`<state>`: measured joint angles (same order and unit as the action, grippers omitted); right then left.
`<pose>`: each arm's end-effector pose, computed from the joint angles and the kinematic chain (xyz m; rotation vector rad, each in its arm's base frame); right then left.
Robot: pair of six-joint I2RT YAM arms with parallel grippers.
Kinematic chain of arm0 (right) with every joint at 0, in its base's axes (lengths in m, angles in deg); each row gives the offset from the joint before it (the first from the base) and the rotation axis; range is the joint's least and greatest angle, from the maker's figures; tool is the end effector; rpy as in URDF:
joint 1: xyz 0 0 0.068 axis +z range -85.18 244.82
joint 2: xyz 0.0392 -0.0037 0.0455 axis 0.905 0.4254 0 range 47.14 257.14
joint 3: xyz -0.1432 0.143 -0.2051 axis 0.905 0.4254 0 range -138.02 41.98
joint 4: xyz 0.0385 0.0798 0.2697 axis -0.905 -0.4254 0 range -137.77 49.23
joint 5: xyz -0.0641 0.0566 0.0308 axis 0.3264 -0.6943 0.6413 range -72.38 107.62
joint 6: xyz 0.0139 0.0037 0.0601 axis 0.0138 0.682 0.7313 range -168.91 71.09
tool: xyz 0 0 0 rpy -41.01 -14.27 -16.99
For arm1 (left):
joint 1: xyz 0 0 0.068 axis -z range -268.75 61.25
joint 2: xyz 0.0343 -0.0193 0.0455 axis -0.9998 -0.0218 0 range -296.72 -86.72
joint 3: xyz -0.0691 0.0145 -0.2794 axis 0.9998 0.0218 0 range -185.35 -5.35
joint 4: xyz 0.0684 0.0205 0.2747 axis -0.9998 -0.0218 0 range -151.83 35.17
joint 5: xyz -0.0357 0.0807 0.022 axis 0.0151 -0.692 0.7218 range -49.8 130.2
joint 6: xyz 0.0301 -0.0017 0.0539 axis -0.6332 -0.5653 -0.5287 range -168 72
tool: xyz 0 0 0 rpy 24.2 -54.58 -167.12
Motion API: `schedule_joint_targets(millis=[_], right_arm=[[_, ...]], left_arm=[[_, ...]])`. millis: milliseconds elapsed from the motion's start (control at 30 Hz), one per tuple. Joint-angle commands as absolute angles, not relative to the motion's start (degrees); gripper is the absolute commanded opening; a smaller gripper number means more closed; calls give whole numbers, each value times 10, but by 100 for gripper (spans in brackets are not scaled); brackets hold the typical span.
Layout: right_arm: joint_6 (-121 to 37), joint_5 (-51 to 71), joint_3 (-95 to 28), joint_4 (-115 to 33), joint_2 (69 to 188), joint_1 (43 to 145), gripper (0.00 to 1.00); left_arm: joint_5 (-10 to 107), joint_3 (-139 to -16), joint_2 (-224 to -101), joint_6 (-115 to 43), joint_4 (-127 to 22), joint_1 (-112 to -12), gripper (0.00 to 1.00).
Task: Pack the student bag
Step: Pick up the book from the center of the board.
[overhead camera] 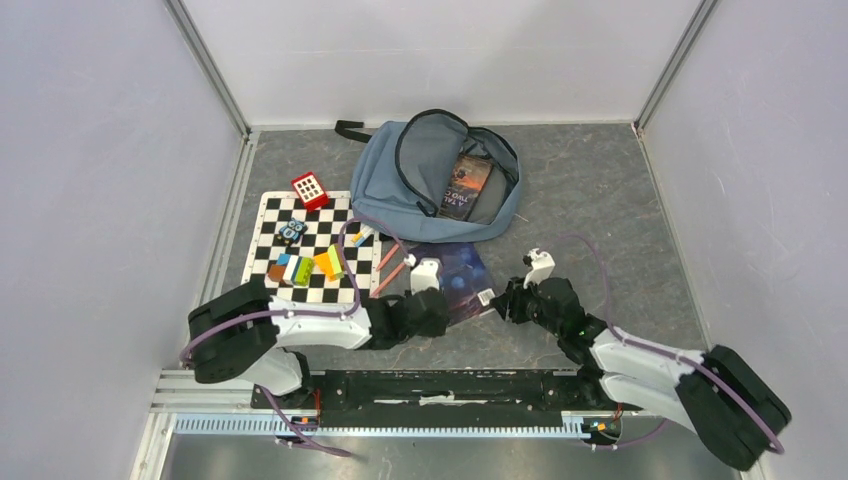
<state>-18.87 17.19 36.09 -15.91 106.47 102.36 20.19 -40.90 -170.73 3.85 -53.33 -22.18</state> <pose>0.1516 0.1170 0.1162 -0.1454 2.1475 0.7176 0.1316 -0.2637 0.1443 0.1420 2.4051 -0.5973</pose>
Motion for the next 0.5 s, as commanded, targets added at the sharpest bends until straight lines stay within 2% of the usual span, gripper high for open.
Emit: schedule_joint_targets(millis=[0,133,267,367,467], right_arm=[[-139,113,381,-240,976,1068,38],[-143,129,376,-309,896,1070,42],[-191,163,344,-375,873,1070,55],[-241,172,310,-396,895,1070,70],[-291,154,265,-402,948,1069,77]], left_arm=[[199,-418,-1676,113,-533,-130,31],[181,-420,-1662,153,-563,-87,32],[164,-409,-1623,186,-580,-77,40],[137,-398,-1576,201,-599,-76,57],[92,-371,-1526,228,-615,-76,74]])
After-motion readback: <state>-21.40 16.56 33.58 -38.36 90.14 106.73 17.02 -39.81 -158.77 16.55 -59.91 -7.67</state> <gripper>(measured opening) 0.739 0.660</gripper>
